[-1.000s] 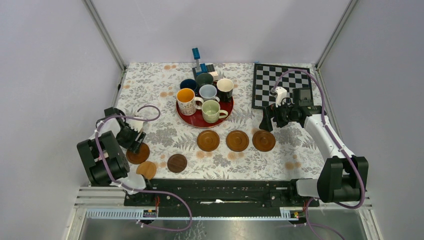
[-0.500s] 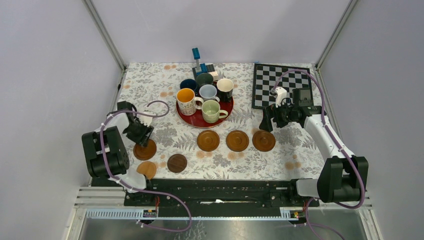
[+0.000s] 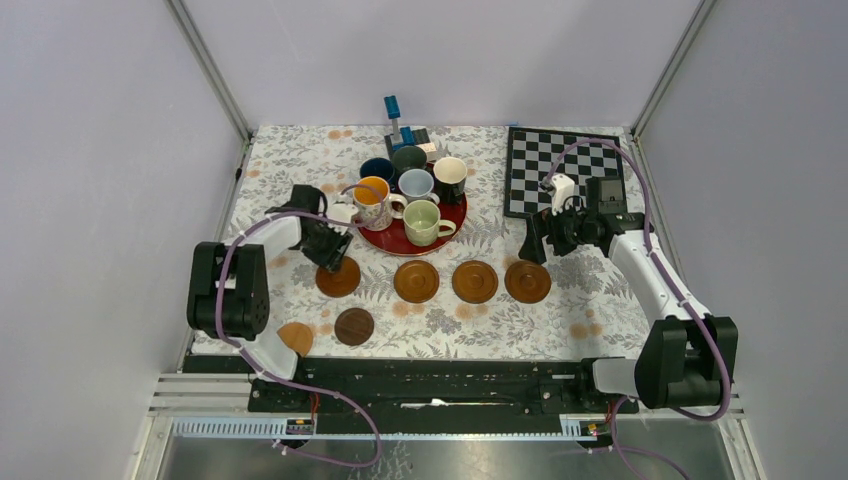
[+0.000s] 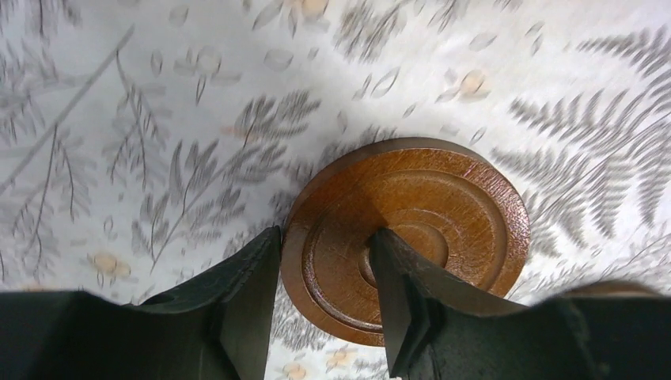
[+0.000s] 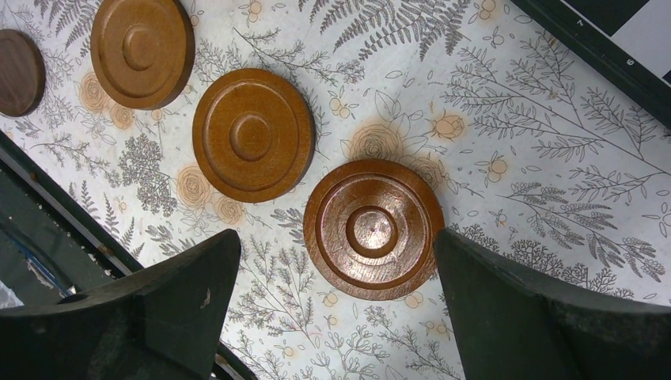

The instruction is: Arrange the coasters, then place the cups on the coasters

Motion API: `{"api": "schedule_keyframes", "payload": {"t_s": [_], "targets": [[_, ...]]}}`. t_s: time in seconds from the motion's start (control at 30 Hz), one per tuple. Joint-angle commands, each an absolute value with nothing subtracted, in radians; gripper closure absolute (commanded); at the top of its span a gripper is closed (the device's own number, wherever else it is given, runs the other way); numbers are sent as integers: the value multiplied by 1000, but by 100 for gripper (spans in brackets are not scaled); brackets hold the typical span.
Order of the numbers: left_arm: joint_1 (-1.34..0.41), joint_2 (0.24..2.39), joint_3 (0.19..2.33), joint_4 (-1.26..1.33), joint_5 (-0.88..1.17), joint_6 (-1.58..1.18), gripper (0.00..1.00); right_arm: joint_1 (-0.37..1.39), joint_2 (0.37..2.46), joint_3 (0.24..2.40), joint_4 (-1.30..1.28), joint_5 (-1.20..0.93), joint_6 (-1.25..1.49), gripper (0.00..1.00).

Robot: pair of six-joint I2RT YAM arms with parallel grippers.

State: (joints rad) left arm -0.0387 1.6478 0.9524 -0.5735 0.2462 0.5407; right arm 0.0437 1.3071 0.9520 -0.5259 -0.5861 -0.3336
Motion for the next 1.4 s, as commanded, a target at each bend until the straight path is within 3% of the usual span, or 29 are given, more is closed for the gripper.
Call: {"api": "schedule_keyframes", "payload": {"t_s": [0.0,0.43,1.1,1.37], "targets": [[-111,1714,963,-456,260,439,54,38,1249,956,-531,-584,-335,0],[-229,1723,974,-435,225,388,54,38,1239,957,-534,-584,-322,0],[-230,1601,879,-480,185,406,53,38,1247,951,-522,-592,-321,0],[-230,1595,952,-522,237,376,42,38,1243,954,-527,-594,-319,0]]}}
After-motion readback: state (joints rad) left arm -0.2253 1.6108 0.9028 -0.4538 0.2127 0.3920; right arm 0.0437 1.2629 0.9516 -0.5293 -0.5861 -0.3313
